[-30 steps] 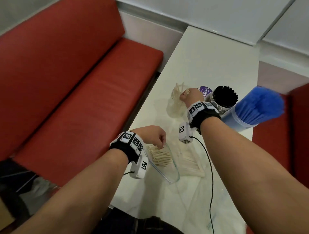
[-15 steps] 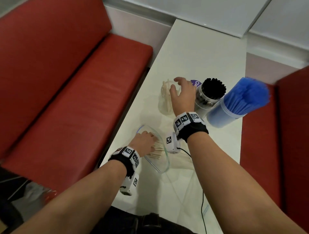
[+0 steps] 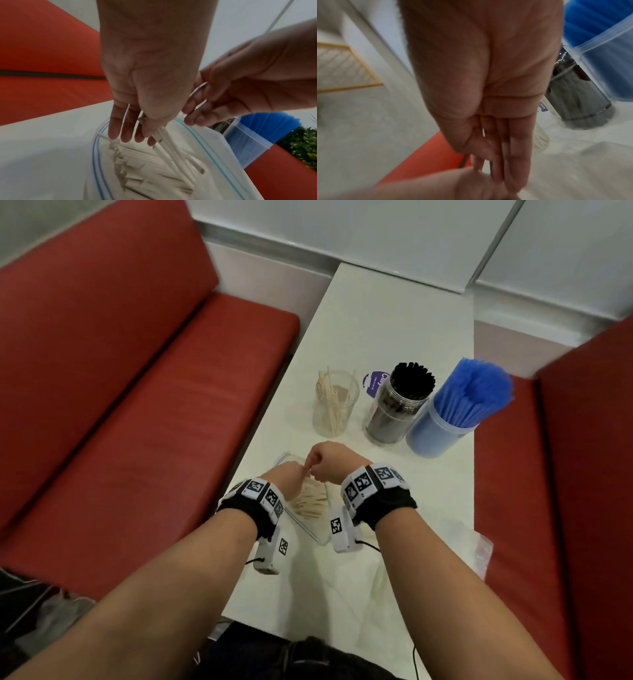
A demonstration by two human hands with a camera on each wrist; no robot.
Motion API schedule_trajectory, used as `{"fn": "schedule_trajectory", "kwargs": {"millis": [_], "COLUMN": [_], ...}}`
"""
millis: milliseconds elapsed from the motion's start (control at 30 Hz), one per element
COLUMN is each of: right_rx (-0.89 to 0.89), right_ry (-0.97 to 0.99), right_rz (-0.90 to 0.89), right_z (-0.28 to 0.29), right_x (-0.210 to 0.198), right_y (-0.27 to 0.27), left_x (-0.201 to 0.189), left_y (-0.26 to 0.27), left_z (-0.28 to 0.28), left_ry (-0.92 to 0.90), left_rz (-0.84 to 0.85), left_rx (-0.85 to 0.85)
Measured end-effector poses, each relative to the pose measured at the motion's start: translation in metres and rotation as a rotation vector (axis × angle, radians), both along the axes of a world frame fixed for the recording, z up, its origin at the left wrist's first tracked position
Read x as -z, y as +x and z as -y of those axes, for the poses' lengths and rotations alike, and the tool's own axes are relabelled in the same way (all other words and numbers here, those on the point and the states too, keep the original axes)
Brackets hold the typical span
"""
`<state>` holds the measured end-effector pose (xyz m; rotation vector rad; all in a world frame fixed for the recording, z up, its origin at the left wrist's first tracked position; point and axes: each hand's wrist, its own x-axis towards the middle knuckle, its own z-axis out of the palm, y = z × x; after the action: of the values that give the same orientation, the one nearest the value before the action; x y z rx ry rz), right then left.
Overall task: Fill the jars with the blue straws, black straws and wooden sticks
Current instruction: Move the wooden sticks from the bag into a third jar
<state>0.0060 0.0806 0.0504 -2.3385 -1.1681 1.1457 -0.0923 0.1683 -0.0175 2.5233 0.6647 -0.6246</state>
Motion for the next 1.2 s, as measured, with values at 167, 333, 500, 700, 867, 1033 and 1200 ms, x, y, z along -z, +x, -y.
{"fn": "schedule_trajectory", "kwargs": {"millis": [167,333,500,700,867,1033,1200], "right_rx": [-0.014,-0.046,-0.203,-0.06,0.107,0.257,0.405], "right_ry": [-0.105,-0.125,-0.178,0.032,0.209,0.244,0.366], "right_rz": [0.203,0.239,0.266,0.233,0.119,-0.003,-0.107], "right_z": [0.001,0.006,0.012,0.018,0.021,0.025,0.028], "right_x": [0.017,0.032,0.056,0.071,0.069,0.063,0.052], "right_y": [-0.017,-0.027,-0.034,-0.038,-0.036,-0.032,-0.028], "left_x": [0.001,0.015,0.011,-0.029,-0.062,-0.071,-0.063], "left_y": [-0.008,-0.013,-0.015,-0.001,0.003,-0.007,-0.014], "left_z": [0.024,0.042,0.034,0.008,-0.014,-0.022,-0.033], "left_ry": [0.006,0.143,0.17,0.139,0.083,-0.247,-0.624], "left_rz": [-0.125,0.026,-0.083,-0.15,0.003,0.261,0.268], "left_rx": [-0.062,-0.056,0.033,0.105,0.057,-0.192,-0.365]}}
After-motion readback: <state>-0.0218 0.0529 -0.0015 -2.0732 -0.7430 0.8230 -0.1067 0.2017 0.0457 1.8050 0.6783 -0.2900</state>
